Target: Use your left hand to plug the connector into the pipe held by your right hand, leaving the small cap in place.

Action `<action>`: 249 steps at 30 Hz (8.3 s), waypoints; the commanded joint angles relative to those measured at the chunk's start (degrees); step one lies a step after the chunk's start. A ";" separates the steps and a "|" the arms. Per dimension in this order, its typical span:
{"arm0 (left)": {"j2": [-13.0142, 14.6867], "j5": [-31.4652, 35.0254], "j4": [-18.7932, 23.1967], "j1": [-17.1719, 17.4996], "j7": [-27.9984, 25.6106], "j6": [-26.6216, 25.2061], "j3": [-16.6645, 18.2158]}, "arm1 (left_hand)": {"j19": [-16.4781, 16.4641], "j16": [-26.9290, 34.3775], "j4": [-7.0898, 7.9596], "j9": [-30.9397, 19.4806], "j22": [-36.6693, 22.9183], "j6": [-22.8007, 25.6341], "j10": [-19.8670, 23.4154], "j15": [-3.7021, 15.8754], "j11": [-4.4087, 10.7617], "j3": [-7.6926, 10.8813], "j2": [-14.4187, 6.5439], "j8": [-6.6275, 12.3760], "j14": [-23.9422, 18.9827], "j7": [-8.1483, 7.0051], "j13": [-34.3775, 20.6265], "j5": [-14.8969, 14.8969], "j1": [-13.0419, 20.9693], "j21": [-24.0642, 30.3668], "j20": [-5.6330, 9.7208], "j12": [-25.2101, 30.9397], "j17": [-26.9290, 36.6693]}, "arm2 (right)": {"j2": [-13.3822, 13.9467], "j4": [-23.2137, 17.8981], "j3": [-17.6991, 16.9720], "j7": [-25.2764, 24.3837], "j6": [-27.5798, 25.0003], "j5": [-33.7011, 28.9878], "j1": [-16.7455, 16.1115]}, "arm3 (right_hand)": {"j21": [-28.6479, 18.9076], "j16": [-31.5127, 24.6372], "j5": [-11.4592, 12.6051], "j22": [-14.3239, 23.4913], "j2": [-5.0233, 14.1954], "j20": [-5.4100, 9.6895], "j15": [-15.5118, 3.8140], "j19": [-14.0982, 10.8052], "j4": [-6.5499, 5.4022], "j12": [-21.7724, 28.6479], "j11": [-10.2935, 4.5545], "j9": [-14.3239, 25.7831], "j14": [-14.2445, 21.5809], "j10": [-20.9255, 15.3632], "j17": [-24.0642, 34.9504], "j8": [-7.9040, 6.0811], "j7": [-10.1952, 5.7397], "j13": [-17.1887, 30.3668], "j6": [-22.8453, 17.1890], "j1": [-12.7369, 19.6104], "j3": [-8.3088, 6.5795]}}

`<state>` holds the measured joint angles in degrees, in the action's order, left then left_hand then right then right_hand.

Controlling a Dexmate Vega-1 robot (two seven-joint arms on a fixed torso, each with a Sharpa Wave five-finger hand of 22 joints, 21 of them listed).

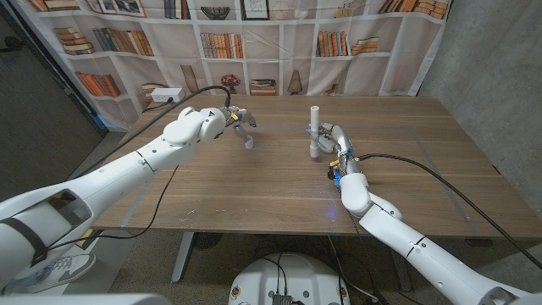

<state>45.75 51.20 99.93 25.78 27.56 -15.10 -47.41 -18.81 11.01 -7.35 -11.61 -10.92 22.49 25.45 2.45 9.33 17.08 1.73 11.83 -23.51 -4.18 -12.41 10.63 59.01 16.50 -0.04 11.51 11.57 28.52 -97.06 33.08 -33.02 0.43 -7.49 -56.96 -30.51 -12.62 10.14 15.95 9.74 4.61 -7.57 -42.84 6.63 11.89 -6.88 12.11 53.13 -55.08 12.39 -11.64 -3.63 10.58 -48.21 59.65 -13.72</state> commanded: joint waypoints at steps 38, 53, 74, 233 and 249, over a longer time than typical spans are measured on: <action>-3.77 -2.89 -9.76 -2.28 -2.73 3.72 -2.25 | -3.90 2.59 -0.09 -0.26 -0.29 7.97 8.16 6.35 -1.39 0.56 -2.39 2.48 -9.90 1.40 -0.64 1.48 3.22 1.11 3.57 2.34 -0.57 | -0.33 0.10 0.85 0.37 -1.76 -0.60 1.31 | -1.24 -0.42 0.08 -0.31 0.40 7.77 -5.06 0.41 -6.90 0.10 0.00 0.41 0.82 -0.38 0.41 -0.40 -3.88 0.13 -4.13 -0.32 -7.41; -4.13 -4.61 -10.91 -2.93 -2.48 3.97 -3.24 | -7.42 3.80 -0.57 -0.39 -0.14 12.01 12.54 8.60 -1.15 1.49 -3.18 3.46 -18.84 1.84 -1.15 1.10 5.76 2.34 4.91 3.24 -1.11 | -0.17 -0.52 0.94 0.39 -2.76 -0.69 1.21 | -1.61 -0.37 0.07 -0.46 0.41 7.76 -5.11 0.83 -6.87 0.05 0.02 0.45 0.74 -0.27 0.46 -0.37 -4.05 0.16 -4.08 -0.42 -7.62; -3.98 -6.59 -9.63 -2.45 -3.66 3.01 -2.77 | -12.57 3.44 -0.90 -0.35 0.08 19.50 19.06 9.92 -0.56 3.81 -5.66 5.27 -26.93 1.58 -1.53 0.79 9.21 4.21 7.09 4.16 -1.16 | 0.48 -1.03 0.89 0.97 -2.87 -0.65 1.23 | -2.11 -0.37 0.05 -0.60 0.40 7.77 -5.07 1.08 -6.93 0.15 -0.12 0.49 0.68 -0.53 0.55 -0.36 -3.93 0.18 -4.07 -0.68 -7.75; -2.06 -37.33 10.83 -22.08 16.60 -9.81 -0.32 | -20.36 1.77 0.97 -5.82 -0.36 34.66 34.29 7.53 -4.20 6.41 -9.18 11.50 -41.79 7.35 -8.15 -0.26 7.56 10.07 7.22 3.84 -0.46 | 3.08 -20.76 4.84 7.61 -32.90 -16.63 -0.28 | -7.74 -0.80 0.45 -1.82 0.23 7.74 -5.23 1.89 -6.18 0.16 -0.10 1.00 2.77 -1.66 0.68 -0.45 -3.91 0.24 -4.66 -0.39 -8.12; -6.73 -40.17 5.21 -27.68 23.80 -8.18 -2.56 | -20.33 1.84 0.89 -5.92 -0.37 34.67 34.29 7.24 -4.20 6.68 -9.26 11.41 -42.08 7.37 -8.58 -0.30 7.60 10.38 7.12 3.64 -0.43 | 3.46 -20.80 7.50 7.12 -33.41 -17.31 1.25 | -8.20 -0.85 0.45 -1.94 0.22 7.73 -5.25 1.94 -6.12 0.15 0.13 1.12 2.97 -1.74 0.68 -0.46 -3.85 0.24 -4.61 -0.34 -8.13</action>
<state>41.42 11.98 107.35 1.55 47.23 -23.86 -48.39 -38.98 12.86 -7.65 -11.61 -11.06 49.46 52.91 9.90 6.23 22.18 -4.95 21.40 -65.39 -3.69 -13.58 10.19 66.09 26.37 3.76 14.98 11.09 32.01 -117.95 39.44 -25.25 -32.85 -25.29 -56.35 -38.28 -13.01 10.41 13.82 9.39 4.10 -8.09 -41.10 7.64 11.66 -6.69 12.92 55.29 -56.33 12.92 -11.87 -3.93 10.56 -48.51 59.08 -14.72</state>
